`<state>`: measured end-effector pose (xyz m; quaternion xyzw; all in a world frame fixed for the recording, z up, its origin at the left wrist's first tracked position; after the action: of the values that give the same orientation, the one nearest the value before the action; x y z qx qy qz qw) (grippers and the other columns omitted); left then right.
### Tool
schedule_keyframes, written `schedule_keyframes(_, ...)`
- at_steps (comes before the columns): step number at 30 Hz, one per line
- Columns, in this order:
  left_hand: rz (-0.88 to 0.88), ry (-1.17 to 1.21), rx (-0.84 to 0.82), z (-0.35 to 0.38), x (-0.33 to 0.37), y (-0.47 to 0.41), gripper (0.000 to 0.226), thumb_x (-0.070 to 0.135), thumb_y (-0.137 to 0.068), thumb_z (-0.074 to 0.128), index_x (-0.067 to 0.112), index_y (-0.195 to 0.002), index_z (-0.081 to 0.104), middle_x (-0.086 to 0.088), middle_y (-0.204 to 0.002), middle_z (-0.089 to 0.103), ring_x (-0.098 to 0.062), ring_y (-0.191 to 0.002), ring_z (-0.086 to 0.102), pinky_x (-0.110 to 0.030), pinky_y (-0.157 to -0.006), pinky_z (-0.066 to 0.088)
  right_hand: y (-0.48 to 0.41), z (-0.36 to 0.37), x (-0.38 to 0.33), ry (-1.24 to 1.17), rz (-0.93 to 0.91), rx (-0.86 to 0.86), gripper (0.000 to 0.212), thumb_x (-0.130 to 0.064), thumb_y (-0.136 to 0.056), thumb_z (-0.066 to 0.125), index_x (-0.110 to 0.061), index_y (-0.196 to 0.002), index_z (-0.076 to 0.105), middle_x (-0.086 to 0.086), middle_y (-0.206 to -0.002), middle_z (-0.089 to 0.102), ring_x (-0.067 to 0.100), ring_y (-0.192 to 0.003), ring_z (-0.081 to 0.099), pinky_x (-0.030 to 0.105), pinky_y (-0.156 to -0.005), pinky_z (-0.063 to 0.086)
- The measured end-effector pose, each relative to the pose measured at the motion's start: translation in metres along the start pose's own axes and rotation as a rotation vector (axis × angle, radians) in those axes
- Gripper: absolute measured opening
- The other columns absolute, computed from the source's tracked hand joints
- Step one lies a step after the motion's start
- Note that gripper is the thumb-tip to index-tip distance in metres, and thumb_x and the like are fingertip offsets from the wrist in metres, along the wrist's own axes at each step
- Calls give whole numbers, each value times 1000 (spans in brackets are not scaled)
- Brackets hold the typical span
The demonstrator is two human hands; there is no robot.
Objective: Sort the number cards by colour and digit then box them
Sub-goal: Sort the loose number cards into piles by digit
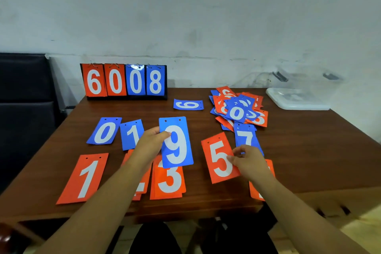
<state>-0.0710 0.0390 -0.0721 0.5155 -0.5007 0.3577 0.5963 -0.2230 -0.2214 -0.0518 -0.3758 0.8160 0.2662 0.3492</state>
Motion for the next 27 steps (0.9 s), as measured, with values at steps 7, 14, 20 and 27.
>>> schedule_keyframes(7,-57,46,-86,43,-5,16,13,29,-86,74,25,-92,63,3,-82,77,-19,-76,76,-43,-71,63,16,-5,45,445,15,-8,17,-38,-87,68,-26,-81,58,-10,-80,60,5,-71,56,22,-64,49)
schedule_keyframes(14,-45,76,-143,64,-2,29,13,28,-86,74,24,-92,63,8,-72,76,-14,-71,75,-35,-58,61,18,-15,50,583,71,-28,31,-47,-89,62,-21,-106,59,-4,-94,62,11,-86,62,28,-76,55)
schedule_keyframes(20,-9,67,-247,87,-2,43,15,24,-89,71,18,-103,67,-2,-94,78,-20,-86,76,-40,-73,62,25,-11,14,-153,-8,-91,35,-54,-88,60,-20,-95,64,-5,-90,69,12,-79,66,26,-64,55)
schedule_keyframes(27,-9,164,-280,99,1,51,20,18,-92,67,13,-111,66,-4,-104,77,-21,-96,74,-44,-85,60,24,19,7,-372,30,-293,27,-35,-79,78,-20,-98,68,-4,-98,72,10,-82,73,33,-71,61)
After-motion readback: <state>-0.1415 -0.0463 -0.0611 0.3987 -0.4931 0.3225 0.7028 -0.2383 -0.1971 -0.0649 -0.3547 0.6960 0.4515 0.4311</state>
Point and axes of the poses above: each hand's wrist, its own y-axis away from the middle knuckle, its own z-axis out of the palm, x = y × z, the point moved 7 cm from there along -y, towards the middle knuckle
